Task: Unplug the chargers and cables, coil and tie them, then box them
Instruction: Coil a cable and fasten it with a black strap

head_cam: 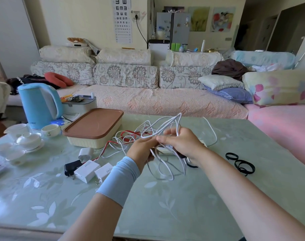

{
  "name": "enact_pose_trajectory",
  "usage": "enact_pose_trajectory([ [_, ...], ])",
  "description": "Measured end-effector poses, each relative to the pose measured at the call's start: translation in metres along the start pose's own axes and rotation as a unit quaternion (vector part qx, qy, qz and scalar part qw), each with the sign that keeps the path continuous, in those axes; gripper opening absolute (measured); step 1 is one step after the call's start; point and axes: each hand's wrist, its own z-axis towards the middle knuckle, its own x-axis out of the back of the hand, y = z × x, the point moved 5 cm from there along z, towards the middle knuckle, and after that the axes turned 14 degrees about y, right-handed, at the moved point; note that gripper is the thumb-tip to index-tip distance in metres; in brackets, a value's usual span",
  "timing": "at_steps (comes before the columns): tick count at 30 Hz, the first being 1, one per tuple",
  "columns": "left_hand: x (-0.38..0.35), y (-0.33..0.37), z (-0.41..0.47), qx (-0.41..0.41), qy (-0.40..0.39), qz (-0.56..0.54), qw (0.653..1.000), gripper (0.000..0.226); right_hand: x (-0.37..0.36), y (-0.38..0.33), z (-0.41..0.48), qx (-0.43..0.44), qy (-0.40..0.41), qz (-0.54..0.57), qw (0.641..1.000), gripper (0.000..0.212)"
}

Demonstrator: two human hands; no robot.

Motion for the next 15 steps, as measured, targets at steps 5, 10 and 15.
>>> enact_pose_trajectory([
  [5,0.006,0.001,0.003,0.052,-0.002,-0.041,0.998,0.02,-0.002,0.002,-0.012,-0.063,-0.112,-0.012,0.992,0.017],
  [10,0.005,0.004,0.005,0.041,-0.031,-0.135,0.99,0.022,-0.005,0.001,-0.012,-0.073,-0.197,0.015,0.978,0.02],
  [15,0.011,0.004,0.008,0.072,0.031,-0.251,0.965,0.025,-0.002,0.005,-0.014,-0.04,-0.233,-0.073,0.969,0.018],
])
